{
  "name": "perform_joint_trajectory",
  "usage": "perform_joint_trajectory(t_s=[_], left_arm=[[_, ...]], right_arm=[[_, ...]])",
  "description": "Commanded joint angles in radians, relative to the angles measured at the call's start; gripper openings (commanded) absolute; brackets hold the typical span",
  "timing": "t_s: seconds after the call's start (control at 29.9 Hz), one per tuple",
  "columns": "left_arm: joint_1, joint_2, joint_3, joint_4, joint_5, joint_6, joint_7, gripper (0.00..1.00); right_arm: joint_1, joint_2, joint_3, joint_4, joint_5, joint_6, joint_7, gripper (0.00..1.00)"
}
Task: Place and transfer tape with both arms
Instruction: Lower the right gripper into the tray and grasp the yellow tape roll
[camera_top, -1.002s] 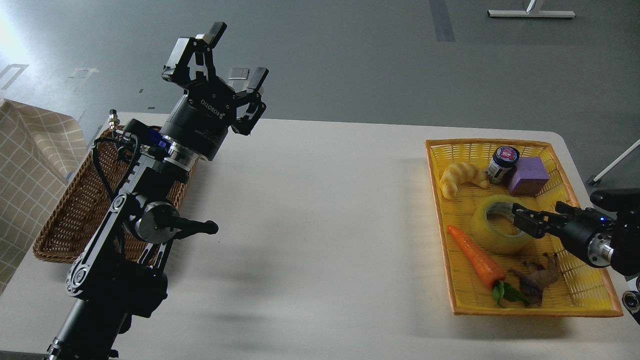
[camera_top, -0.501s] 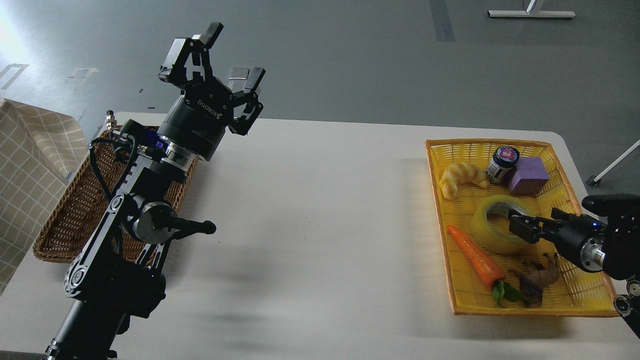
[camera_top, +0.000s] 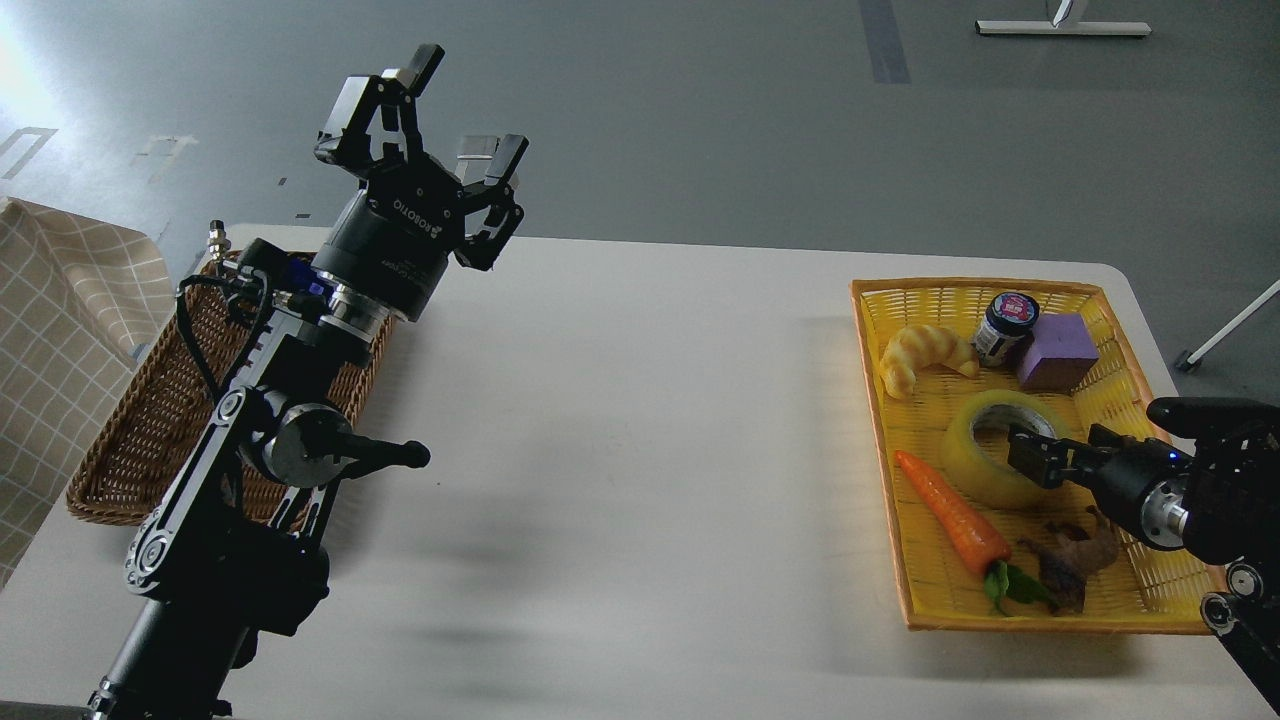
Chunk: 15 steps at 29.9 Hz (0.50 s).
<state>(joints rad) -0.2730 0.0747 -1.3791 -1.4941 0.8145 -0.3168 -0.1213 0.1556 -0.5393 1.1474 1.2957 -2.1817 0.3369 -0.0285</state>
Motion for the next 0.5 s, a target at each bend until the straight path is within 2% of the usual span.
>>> perform_joint_trajectory(t_s=[0.0,0.2,0.43,0.47], left_arm=[[0.000,0.001,-0.001,0.000,0.000,0.001,0.000,0.98],[0.003,0.002,0.002,0.000,0.000,0.001,0.000,0.98],[0.009,0.002,0.000,0.000,0.000,0.007,0.000,0.98],[0.009,0.002,-0.003,0.000,0.000,0.007,0.000,0.98]], right_arm=[[-0.001,-0.001,0.000,-0.001,0.000,0.001,-0.001,0.75],[-0.004,-0.007,0.000,0.004,0.000,0.001,0.001,0.61],[-0.007,-0.007,0.000,0.005,0.000,0.002,0.001,0.54],[-0.008,-0.005,0.000,0.007,0.000,0.002,0.001,0.50]])
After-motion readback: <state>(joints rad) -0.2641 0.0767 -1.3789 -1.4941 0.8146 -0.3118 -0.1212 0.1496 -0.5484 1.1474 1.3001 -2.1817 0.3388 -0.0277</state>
